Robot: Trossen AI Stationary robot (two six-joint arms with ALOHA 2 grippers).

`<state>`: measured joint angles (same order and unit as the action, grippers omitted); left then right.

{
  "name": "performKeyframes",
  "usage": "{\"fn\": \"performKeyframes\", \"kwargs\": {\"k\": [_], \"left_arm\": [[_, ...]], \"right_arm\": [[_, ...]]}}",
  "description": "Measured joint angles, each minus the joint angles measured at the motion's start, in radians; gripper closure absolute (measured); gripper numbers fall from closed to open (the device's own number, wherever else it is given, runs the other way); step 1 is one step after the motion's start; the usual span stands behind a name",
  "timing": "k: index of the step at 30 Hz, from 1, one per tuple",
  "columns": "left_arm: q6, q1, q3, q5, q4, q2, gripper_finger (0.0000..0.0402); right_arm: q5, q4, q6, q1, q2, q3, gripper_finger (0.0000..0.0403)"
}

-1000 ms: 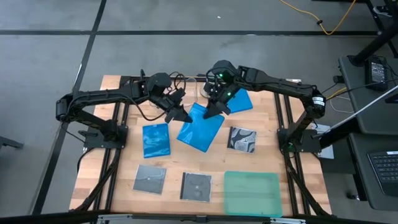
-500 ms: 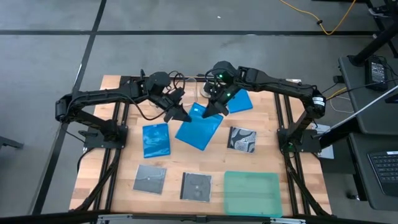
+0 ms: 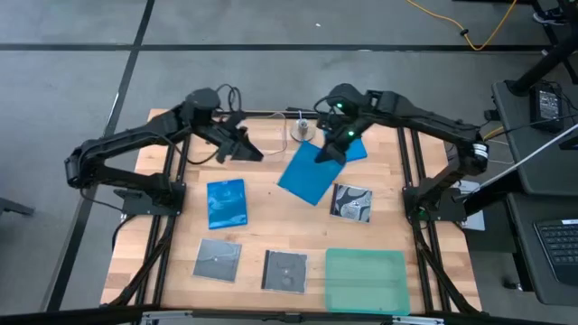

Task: Pick & place jewel cases by type
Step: Put the bottom right blue cd case into the green bin

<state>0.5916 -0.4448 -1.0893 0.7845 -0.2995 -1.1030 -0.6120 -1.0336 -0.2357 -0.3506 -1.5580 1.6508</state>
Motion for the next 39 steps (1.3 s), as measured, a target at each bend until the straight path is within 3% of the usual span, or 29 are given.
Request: {"fn": "performKeyframes", "kwargs": {"k": [5,10,17,23,29,33,39], "left_arm": [[-0.039,-0.035,0.000,-0.020,-0.041,0.061,0.0309],[-0.132,-0.051,0.000,-0.062,-0.126,0.101,0.0309],[-0.257,-0.083,0.000,-0.059,-0.215,0.106,0.0309],[-0.325,-0.102,0.000,-0.044,-0.238,0.106,0.0309],[-0.351,-0.124,0.000,0.074,-0.245,0.101,0.0309],[-0.362,-0.130,0.000,0.082,-0.245,0.098,0.0309],[-0.333,-0.130,0.000,0.102,-0.246,0.099,0.0309]], "right_arm": [[0.128,-0.120,-0.122,0.022,0.116,0.000,0.0354],[0.324,-0.189,-0.369,0.133,0.258,-0.004,0.0354],[0.723,-0.242,-0.860,0.475,0.374,-0.005,0.0354],[0.940,-0.301,-1.251,0.784,0.328,-0.006,0.0354],[1.054,-0.302,-1.568,0.994,0.212,-0.006,0.0354],[1.088,-0.303,-1.762,1.104,0.127,-0.007,0.0354],[1.049,-0.264,-1.858,1.188,0.032,-0.007,0.0354]]}}
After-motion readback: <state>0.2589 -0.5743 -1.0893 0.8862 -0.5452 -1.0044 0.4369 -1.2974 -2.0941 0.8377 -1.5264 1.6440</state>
